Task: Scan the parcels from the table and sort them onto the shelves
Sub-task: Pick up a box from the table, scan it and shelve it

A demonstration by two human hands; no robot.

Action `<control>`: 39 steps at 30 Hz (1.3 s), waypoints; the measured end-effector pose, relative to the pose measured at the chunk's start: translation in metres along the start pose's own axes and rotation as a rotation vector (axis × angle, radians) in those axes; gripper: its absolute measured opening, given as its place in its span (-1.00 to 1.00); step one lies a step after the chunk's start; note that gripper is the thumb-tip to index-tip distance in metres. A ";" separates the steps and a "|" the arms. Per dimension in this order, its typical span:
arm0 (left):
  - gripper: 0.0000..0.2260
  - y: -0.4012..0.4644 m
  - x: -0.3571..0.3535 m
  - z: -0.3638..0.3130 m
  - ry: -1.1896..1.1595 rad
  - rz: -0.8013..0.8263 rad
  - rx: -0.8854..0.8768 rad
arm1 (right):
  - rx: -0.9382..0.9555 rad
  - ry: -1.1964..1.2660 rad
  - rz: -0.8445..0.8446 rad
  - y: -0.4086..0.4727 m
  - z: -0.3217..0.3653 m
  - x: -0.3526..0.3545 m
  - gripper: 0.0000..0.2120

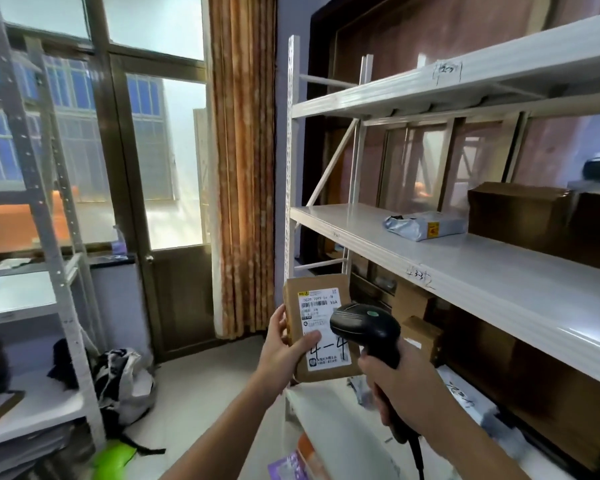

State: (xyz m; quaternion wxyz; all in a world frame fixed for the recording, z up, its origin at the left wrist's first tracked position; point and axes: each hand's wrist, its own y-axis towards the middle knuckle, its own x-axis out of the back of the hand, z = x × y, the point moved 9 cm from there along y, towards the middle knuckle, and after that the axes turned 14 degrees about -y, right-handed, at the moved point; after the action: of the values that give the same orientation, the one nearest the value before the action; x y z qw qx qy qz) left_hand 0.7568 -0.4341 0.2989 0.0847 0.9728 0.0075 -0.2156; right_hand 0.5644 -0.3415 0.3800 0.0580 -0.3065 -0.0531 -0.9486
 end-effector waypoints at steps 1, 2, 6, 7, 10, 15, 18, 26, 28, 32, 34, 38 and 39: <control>-0.21 0.017 -0.001 -0.003 -0.004 0.022 0.001 | -0.012 0.008 -0.025 0.010 0.003 0.001 -0.96; -0.23 0.035 -0.003 -0.006 -0.001 0.040 0.002 | -0.025 0.018 -0.050 0.020 0.005 0.003 -0.96; -0.21 0.098 -0.029 -0.015 0.011 0.151 0.002 | -0.036 0.048 -0.129 0.051 0.019 0.019 -0.95; -0.20 0.112 -0.039 -0.017 0.013 0.185 0.002 | -0.028 0.032 -0.148 0.057 0.022 0.026 -0.93; -0.17 0.148 -0.075 -0.022 -0.016 0.287 0.000 | -0.025 0.013 -0.216 0.072 0.028 0.050 -0.93; -0.18 0.189 -0.146 -0.029 -0.043 0.421 -0.087 | -0.046 -0.063 -0.395 0.086 0.026 0.100 -0.92; -0.19 0.208 -0.186 -0.035 -0.033 0.464 -0.173 | -0.060 -0.087 -0.464 0.093 0.021 0.126 -0.92; -0.02 0.270 -0.279 0.000 0.043 0.684 -0.050 | -0.147 -0.119 -0.572 0.106 -0.006 0.167 -0.93; -0.04 0.288 -0.293 0.012 0.080 0.727 -0.002 | -0.171 -0.133 -0.591 0.108 -0.013 0.175 -0.93; 0.09 0.321 -0.314 0.026 0.171 0.814 0.072 | -0.206 -0.166 -0.637 0.119 -0.022 0.189 -0.93; 0.22 0.333 -0.324 0.026 0.250 0.887 0.063 | -0.236 -0.170 -0.652 0.130 -0.027 0.194 -0.91; 0.31 0.355 -0.350 0.024 0.365 1.005 -0.005 | -0.288 -0.163 -0.684 0.156 -0.034 0.196 -0.90; 0.29 0.361 -0.356 0.024 0.381 1.020 -0.018 | -0.297 -0.158 -0.696 0.162 -0.035 0.196 -0.91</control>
State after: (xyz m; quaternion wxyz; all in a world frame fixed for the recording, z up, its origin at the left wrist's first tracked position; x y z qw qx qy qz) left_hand 0.4429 -0.7863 0.4856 0.1838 0.8740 -0.4486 0.0330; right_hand 0.4095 -0.5212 0.4775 -0.3166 -0.3472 -0.0201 -0.8825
